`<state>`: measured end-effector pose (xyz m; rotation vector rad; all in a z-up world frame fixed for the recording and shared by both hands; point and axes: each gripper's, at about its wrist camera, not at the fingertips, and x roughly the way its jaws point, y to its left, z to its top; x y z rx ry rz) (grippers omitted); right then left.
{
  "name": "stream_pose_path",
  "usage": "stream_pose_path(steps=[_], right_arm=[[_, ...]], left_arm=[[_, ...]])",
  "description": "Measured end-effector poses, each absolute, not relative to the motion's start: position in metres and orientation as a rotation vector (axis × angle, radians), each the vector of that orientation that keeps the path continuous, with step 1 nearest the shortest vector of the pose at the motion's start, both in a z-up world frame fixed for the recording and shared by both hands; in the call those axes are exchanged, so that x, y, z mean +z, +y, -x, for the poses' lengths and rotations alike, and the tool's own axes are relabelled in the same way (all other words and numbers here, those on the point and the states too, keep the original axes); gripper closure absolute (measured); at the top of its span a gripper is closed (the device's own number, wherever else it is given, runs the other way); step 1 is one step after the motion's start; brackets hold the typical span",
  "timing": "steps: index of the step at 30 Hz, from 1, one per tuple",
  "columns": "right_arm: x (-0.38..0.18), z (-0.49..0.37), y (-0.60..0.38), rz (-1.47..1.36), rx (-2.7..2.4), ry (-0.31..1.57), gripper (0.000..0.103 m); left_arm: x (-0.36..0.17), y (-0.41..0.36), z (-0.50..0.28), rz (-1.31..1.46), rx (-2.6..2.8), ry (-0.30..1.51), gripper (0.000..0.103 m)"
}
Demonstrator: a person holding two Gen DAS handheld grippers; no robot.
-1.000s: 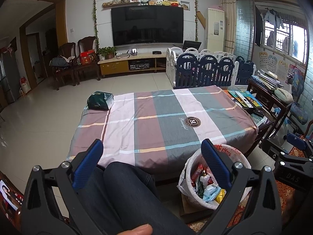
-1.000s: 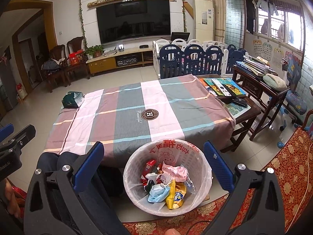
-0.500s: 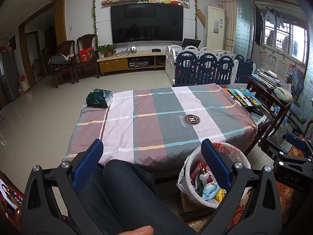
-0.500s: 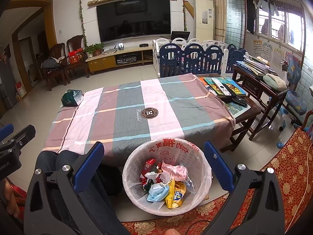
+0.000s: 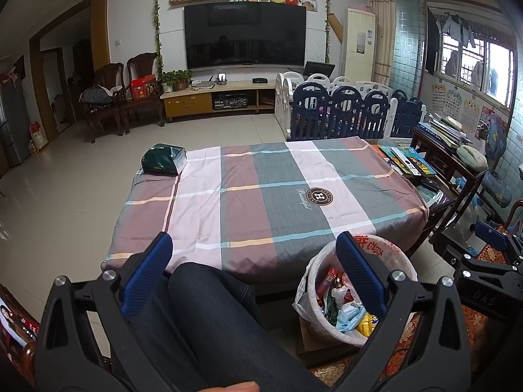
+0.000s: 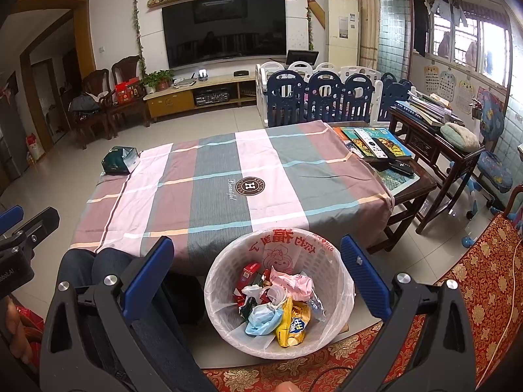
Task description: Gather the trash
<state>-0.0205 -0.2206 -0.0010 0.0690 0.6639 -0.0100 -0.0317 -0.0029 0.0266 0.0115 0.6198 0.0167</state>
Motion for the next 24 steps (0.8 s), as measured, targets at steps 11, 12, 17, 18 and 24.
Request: stream_pose_path(steps=[11,12,17,18,24], right_arm=[[-0.011,0.022,-0.224,-0.062,-0.006,0.684,0.003],[-0.011,0.021,-0.223,-0.062,-0.005,0.687,0.003],[-0.017,0.015,-0.228,-0.078,0.002,0.712,0.003],[-0.018,0.014,-0.23,-0.078,0.001,0.714,0.003],[-0.042,-0.04,-0.242,-0.082,0.05,0.697,0.003]], left_arm=[[0.026,-0.003,0.033,-0.013,-0.006,0.624,0.003],[0.025,-0.002,0.033,-0.007,-0.011,0.624,0.003],[0.025,0.007,0.028,0.022,-0.012,0.614,0.003],[0.024,0.009,0.024,0.025,-0.015,0.622,0.003],[-0.003,0.024,-0.026,0.051,0.029,0.663,0.003]])
